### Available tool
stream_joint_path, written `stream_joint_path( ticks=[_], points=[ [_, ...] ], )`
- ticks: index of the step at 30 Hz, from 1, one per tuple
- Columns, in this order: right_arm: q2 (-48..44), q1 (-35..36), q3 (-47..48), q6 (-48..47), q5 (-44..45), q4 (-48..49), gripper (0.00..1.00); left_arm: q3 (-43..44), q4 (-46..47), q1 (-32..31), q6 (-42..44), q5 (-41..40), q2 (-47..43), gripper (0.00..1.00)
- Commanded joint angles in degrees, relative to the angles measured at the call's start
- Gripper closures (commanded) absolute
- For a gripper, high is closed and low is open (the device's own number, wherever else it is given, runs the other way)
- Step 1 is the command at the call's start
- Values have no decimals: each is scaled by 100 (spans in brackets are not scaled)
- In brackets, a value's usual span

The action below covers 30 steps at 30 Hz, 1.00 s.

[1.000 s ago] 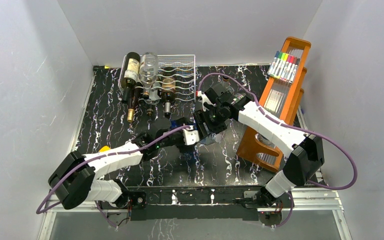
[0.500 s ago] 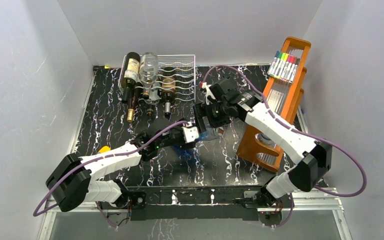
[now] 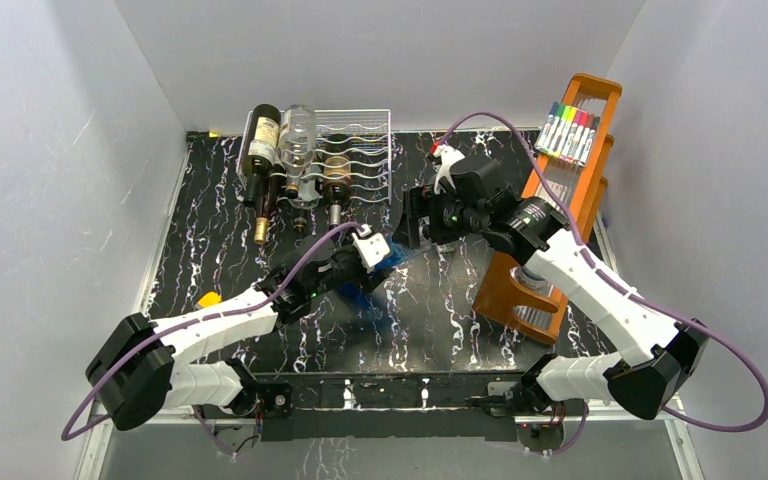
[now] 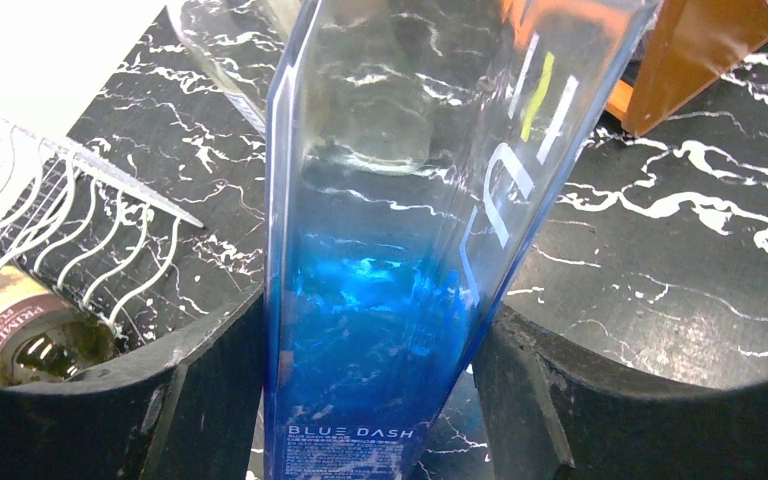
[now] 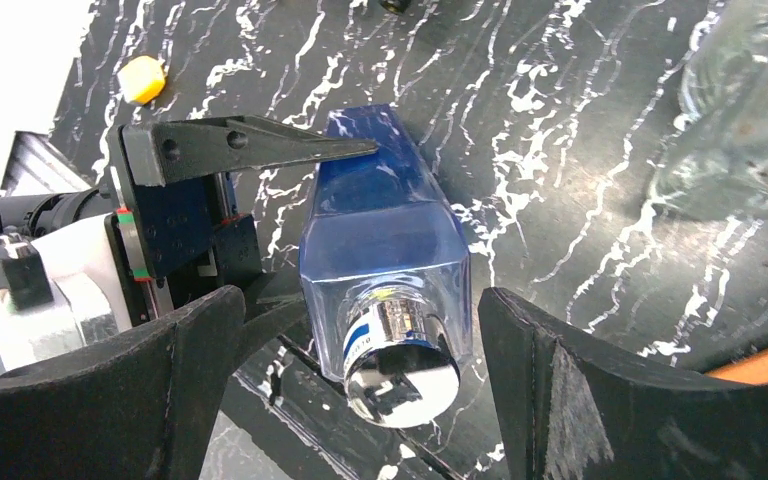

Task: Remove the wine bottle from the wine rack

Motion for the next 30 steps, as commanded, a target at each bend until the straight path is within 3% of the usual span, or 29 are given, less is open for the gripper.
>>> stream_joint_path(
  ticks=[1, 4, 11, 17, 18, 21, 24, 30],
  points=[
    [14, -21, -302, 14, -567, 794, 2, 205, 952, 33, -357, -321, -398, 100],
    [171, -22, -311, -8, -541, 753, 3, 240, 894, 34, -387, -338, -389, 100],
    [418, -7, -368, 102, -990, 1184, 17, 343, 813, 33, -507, -353, -311, 100],
    [586, -13, -292, 85, -889, 1147, 40, 394, 690, 38, -498, -276, -336, 100],
    [554, -10, -299, 76, -856, 1185, 46, 410, 671, 38, -489, -273, -338, 90],
    [411, -13, -280, 67, -635, 1200, 66, 408, 644, 33, -465, -220, -404, 40],
    [232, -7, -208, -2, -366, 1156, 76, 292, 738, 35, -428, -162, -487, 6],
    [219, -5, 465, -342, 365, 152, 88, 305, 646, 36, -397, -236, -667, 2]
  ],
)
